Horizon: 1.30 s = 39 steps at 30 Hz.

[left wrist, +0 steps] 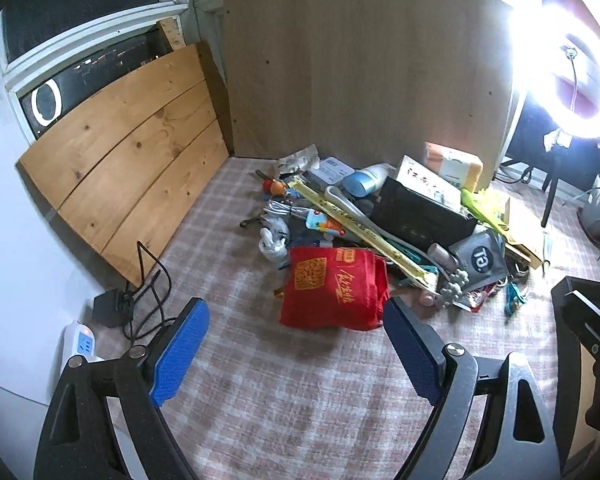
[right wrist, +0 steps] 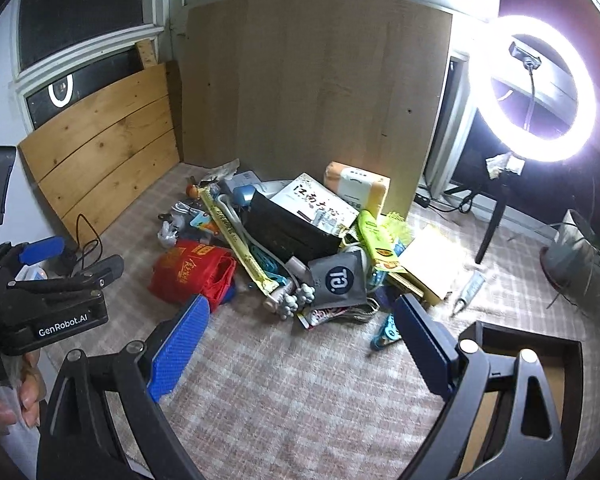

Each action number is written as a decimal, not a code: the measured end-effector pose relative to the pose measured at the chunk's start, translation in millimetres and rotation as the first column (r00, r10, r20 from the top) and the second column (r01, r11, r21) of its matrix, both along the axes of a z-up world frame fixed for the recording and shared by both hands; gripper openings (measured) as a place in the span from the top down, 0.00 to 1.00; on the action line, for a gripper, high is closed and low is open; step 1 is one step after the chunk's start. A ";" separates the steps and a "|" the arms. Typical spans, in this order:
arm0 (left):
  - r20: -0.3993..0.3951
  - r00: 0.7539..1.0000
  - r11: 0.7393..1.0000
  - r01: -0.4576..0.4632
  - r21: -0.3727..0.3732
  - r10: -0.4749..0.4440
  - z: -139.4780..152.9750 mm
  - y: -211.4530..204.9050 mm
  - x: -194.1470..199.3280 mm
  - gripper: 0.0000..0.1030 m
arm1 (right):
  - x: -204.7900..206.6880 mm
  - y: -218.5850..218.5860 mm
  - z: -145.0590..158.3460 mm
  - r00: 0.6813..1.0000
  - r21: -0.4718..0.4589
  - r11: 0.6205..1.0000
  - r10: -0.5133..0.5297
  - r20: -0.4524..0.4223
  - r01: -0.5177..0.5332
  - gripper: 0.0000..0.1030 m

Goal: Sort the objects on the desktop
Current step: 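Move the right tool toward the red pouch on the pile, then grasp the red pouch with the right gripper and lift it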

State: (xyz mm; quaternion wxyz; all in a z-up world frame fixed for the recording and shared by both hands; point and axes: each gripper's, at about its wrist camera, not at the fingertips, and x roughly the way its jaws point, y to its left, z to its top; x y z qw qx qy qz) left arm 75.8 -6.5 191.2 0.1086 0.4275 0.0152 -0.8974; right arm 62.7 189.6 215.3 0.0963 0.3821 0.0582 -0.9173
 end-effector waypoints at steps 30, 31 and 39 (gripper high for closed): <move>0.208 0.971 0.971 0.073 0.228 -0.122 -86.6 -92.5 -97.7 0.29 | -125.9 -75.3 -94.6 0.913 -0.225 0.974 0.104 0.394 -0.014 0.28; 0.218 0.965 0.967 0.093 0.236 -0.146 -92.6 -89.4 -100.7 0.29 | -129.3 -77.1 -98.6 0.906 -0.231 0.973 0.104 0.410 -0.007 0.31; 0.260 0.934 0.945 0.169 0.279 -0.244 -131.9 -72.7 -122.7 0.28 | -153.0 -83.6 -139.1 0.841 -0.271 0.959 0.076 0.535 0.086 0.36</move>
